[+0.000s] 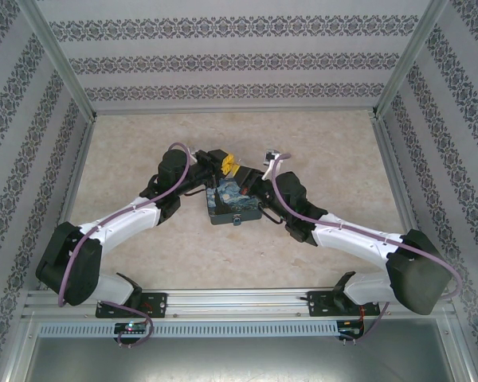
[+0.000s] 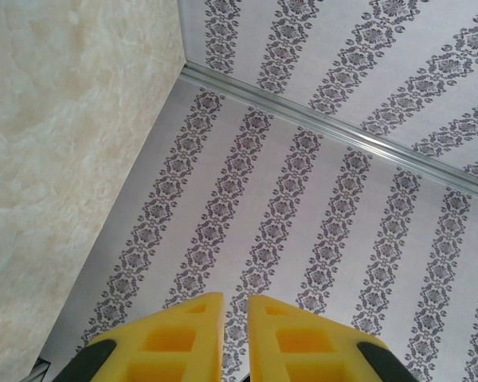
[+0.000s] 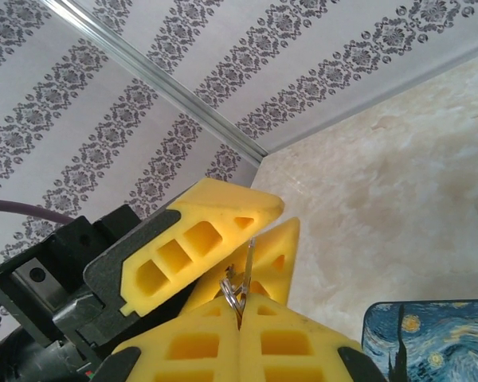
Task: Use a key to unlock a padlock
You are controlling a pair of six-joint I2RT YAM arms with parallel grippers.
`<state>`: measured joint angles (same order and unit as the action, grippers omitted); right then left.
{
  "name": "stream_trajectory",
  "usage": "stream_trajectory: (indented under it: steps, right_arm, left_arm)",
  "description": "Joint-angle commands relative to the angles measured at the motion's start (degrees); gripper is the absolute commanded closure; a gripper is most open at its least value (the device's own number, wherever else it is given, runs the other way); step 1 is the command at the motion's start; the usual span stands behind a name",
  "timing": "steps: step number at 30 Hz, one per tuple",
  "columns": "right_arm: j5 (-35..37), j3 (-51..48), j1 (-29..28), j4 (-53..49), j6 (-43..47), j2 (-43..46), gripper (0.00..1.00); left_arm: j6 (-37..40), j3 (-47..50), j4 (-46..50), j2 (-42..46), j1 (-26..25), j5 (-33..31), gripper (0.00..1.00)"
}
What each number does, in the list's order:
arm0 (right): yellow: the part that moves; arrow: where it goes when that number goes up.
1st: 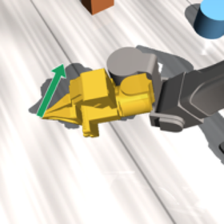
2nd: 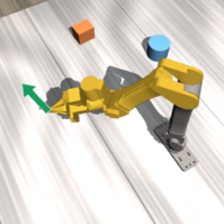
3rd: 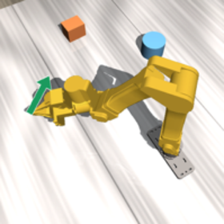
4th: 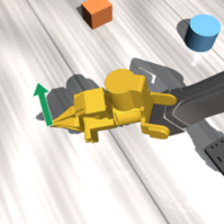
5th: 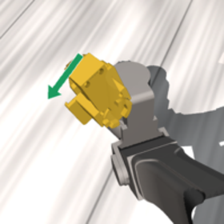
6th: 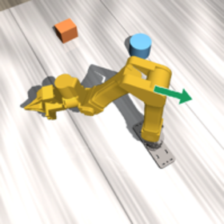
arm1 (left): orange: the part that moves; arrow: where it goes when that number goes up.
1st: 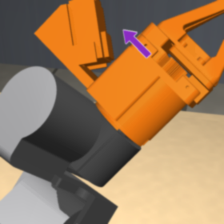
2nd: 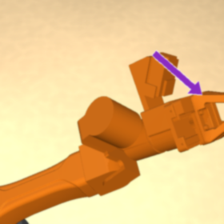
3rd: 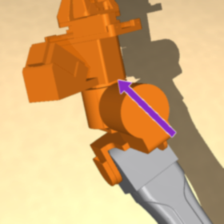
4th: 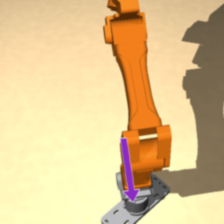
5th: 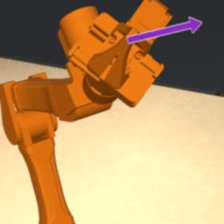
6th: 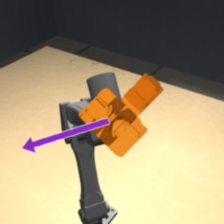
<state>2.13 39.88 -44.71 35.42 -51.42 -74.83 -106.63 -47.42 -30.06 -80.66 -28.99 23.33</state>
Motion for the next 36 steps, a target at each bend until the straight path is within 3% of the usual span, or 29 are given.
stream_trajectory:
  steps: [1, 8, 11, 12, 15, 22, 29, 36]
  right_arm:
    - [1.07, -0.77, 0.53, 1.85, -0.85, 0.64, 1.00]
    - [1.11, -0.59, 0.52, 1.92, -1.05, 0.38, 1.00]
    - [1.34, -1.09, 0.57, 1.14, -1.05, 1.48, 1.00]
    - [1.80, -1.65, 0.67, 0.22, -1.05, 2.60, 0.92]
    - [3.01, -4.64, 1.94, -4.02, -2.14, 7.51, 0.54]
    - [-0.73, -9.53, 8.24, -16.60, -4.01, 20.73, 0.26]
    - [-12.26, -12.14, 15.56, -12.31, -8.19, 20.69, 0.25]
    - [-16.05, -9.87, 15.62, -5.23, -11.59, 14.52, 0.30]
  left_arm:
    - [1.00, -1.89, 0.62, 1.74, -0.98, -1.10, 0.87]
    - [1.29, -2.14, 0.89, 1.64, -1.49, -1.22, 0.99]
    - [2.75, -2.25, 1.44, 1.56, -1.42, -1.12, 1.00]
    - [4.49, -2.56, 1.67, 1.63, -1.43, -1.11, 1.00]
    - [14.14, -4.78, 5.53, 1.74, -1.04, 0.54, 1.00]
    - [43.40, -11.72, 21.33, 3.35, -0.86, 2.77, 1.00]
    - [60.11, -11.49, 21.26, 3.85, -0.71, 5.23, 1.00]
    - [66.04, -7.28, 12.95, 4.31, -0.54, 6.20, 1.00]
